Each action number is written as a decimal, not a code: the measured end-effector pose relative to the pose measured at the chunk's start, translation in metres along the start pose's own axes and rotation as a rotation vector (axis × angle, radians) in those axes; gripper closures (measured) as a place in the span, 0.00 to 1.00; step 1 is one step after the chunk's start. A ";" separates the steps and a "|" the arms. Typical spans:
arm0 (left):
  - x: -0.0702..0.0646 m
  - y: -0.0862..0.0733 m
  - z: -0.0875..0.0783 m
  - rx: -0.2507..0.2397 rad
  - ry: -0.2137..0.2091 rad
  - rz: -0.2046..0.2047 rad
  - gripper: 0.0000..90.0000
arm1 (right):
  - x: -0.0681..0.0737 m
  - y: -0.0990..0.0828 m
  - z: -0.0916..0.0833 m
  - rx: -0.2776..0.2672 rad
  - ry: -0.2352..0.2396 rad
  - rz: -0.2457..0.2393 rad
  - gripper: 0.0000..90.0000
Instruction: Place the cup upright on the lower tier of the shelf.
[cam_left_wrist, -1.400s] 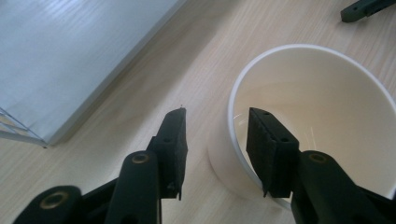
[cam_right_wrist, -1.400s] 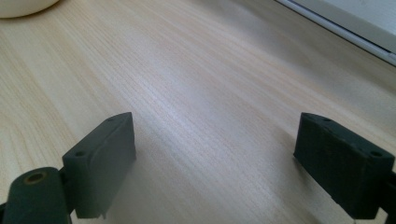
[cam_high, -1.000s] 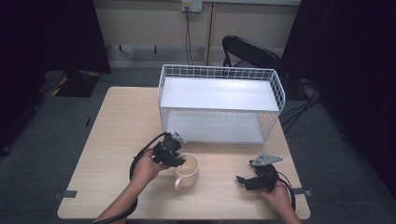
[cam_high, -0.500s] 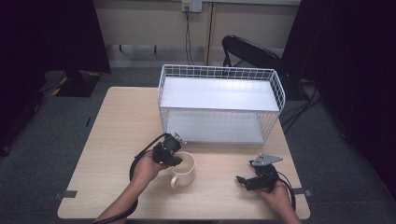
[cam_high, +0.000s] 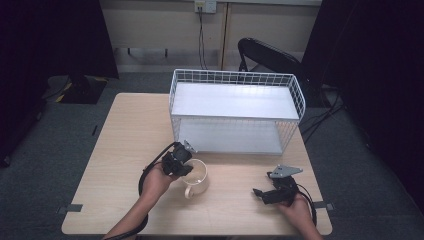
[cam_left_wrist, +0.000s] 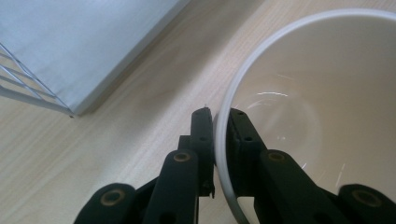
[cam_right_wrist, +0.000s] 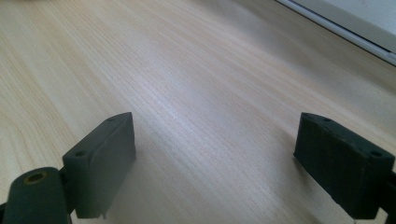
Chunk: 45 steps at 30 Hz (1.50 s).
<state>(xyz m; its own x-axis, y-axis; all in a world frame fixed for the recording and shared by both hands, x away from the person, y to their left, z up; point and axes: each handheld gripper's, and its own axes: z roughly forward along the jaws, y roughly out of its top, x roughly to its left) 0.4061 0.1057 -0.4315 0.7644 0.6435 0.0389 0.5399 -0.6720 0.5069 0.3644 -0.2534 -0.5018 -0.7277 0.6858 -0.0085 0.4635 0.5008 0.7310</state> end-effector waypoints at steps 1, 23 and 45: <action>0.000 0.000 0.000 -0.004 0.005 0.003 0.92 | 0.000 0.000 0.000 0.000 0.000 0.000 0.13; 0.014 0.004 -0.014 -0.141 0.057 -0.078 0.92 | 0.000 0.000 0.000 0.000 0.000 0.000 0.13; 0.022 0.010 -0.011 -0.251 0.142 -0.155 0.92 | 0.000 0.000 0.000 -0.001 0.002 0.001 0.13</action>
<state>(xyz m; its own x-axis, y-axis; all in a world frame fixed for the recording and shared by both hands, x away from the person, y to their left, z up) 0.4247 0.1173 -0.4163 0.6137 0.7876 0.0552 0.5289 -0.4620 0.7120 0.3644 -0.2535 -0.5019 -0.7282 0.6853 -0.0059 0.4639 0.4993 0.7318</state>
